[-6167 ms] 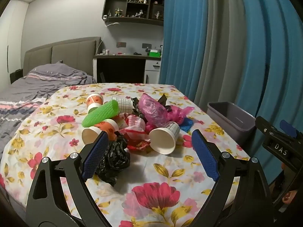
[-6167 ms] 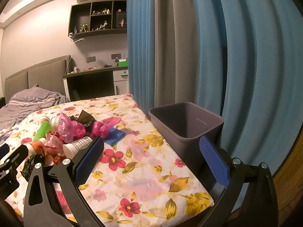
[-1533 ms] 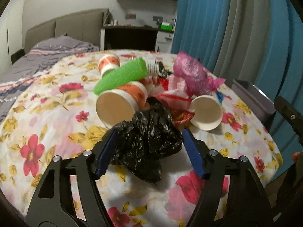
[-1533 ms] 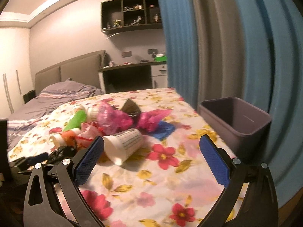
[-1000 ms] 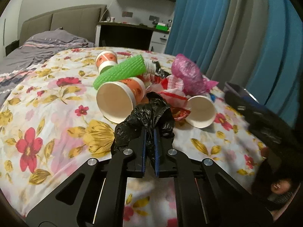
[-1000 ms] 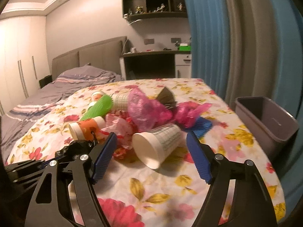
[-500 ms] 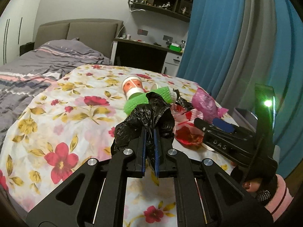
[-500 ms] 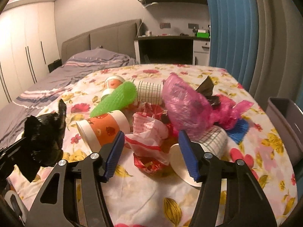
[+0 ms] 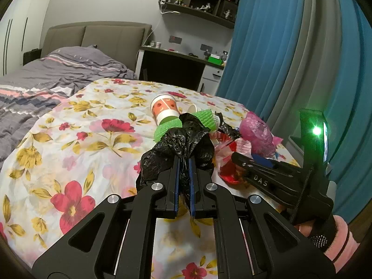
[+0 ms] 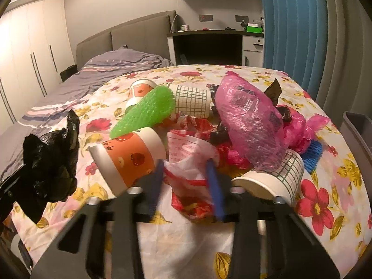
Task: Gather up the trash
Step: 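Grasp the red-white wrapper with the right tool, then carry the black bag and wrapper over the grey bin with both tools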
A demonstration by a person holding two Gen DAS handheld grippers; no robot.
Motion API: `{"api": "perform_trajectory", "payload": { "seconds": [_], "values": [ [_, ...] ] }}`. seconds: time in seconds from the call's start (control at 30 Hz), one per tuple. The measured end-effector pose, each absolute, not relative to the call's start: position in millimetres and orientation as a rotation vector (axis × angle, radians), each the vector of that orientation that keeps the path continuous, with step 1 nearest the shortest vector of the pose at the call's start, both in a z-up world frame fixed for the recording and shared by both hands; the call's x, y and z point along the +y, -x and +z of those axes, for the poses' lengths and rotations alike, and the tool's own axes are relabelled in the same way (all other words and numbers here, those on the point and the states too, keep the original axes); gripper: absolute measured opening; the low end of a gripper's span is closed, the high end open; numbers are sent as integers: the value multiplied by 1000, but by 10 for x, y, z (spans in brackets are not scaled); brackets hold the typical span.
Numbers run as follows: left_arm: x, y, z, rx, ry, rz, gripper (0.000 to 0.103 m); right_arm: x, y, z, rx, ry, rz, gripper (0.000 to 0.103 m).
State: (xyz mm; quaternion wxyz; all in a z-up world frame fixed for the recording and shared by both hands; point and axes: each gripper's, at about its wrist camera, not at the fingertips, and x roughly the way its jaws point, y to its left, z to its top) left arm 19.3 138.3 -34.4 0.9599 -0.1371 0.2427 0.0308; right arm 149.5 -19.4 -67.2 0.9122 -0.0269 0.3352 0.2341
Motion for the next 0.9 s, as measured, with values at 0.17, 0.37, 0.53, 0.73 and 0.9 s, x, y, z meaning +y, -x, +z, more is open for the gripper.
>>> {"api": "perform_trajectory", "payload": {
  "seconds": [0.17, 0.37, 0.53, 0.73, 0.9],
  "values": [
    [1380, -194, -336, 492, 273, 64, 6, -228, -1402, -622, 667, 50, 524, 21],
    [1313, -163, -285, 473, 255, 70, 6, -344, -1105, -403, 583, 40, 617, 18],
    [1213, -112, -230, 459, 241, 64, 6, -543, -850, -237, 534, 30, 679, 18],
    [1004, -102, -135, 442, 204, 25, 6, -995, -656, -49, 469, 19, 638, 18],
    [732, -165, -75, 436, 169, -25, 6, -1446, -611, 80, 418, -36, 561, 18]
  ]
}}
